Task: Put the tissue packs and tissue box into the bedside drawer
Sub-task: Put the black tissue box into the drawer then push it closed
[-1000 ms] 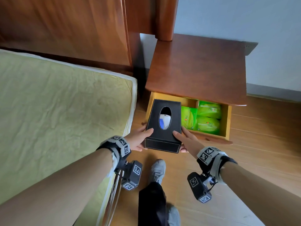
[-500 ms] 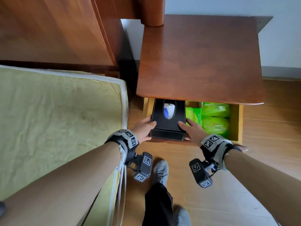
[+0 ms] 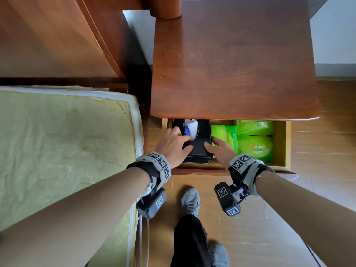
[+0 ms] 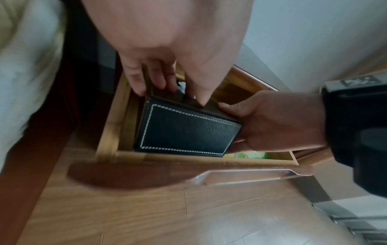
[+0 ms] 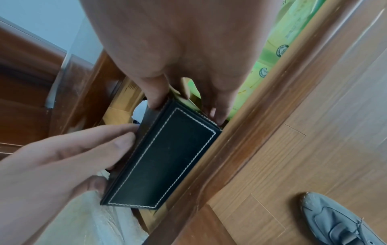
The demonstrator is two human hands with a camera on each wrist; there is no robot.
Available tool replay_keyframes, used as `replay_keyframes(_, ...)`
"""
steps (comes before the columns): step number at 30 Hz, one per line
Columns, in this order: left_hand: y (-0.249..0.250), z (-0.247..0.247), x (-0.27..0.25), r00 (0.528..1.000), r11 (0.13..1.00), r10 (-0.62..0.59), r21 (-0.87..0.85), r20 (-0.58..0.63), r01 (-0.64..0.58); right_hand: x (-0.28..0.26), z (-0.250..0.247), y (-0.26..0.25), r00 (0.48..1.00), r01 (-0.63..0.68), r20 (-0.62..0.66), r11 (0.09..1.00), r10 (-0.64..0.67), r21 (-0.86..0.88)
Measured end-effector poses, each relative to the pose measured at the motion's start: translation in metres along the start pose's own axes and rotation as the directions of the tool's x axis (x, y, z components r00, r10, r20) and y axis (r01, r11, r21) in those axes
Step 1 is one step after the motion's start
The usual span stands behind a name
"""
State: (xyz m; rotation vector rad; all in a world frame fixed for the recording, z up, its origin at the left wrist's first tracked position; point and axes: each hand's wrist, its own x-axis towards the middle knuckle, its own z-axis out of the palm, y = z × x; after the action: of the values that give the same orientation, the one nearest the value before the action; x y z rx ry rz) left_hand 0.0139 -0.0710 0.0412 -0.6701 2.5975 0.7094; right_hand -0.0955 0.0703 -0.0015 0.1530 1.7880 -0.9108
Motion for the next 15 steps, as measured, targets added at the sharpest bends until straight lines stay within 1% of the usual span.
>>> replay_keyframes(4, 0.004, -0.002, 0.022, 0.985, 0.997, 0.013, 0.069, 0.174, -0.025, 0.008, -0.001, 0.000, 0.999, 0.039, -0.017, 0.996, -0.041, -0.085)
replay_keyframes(6, 0.004, -0.003, 0.030, 0.972, 0.994, 0.020, 0.096, 0.236, -0.044, 0.008, -0.002, 0.001, 0.999, 0.050, 0.001, 0.991, -0.050, -0.126)
replay_keyframes(8, 0.004, -0.004, 0.036, 0.969, 0.992, 0.029, 0.111, 0.247, -0.058, 0.003, -0.006, 0.002, 0.997, 0.082, 0.020, 0.984, -0.080, -0.160)
replay_keyframes(10, 0.004, -0.002, 0.043, 0.967, 0.989, 0.042, 0.128, 0.250, -0.076, -0.003, -0.013, 0.006, 0.994, 0.112, 0.008, 0.973, -0.113, -0.201)
replay_keyframes(13, 0.002, 0.010, 0.049, 0.966, 0.981, 0.005, 0.188, 0.257, -0.055, -0.011, -0.033, 0.017, 0.985, 0.155, -0.017, 0.932, -0.170, -0.329)
replay_keyframes(15, 0.000, 0.021, 0.051, 0.970, 0.972, -0.028, 0.231, 0.240, -0.029, -0.014, -0.045, 0.026, 0.976, 0.180, -0.030, 0.882, -0.214, -0.436)
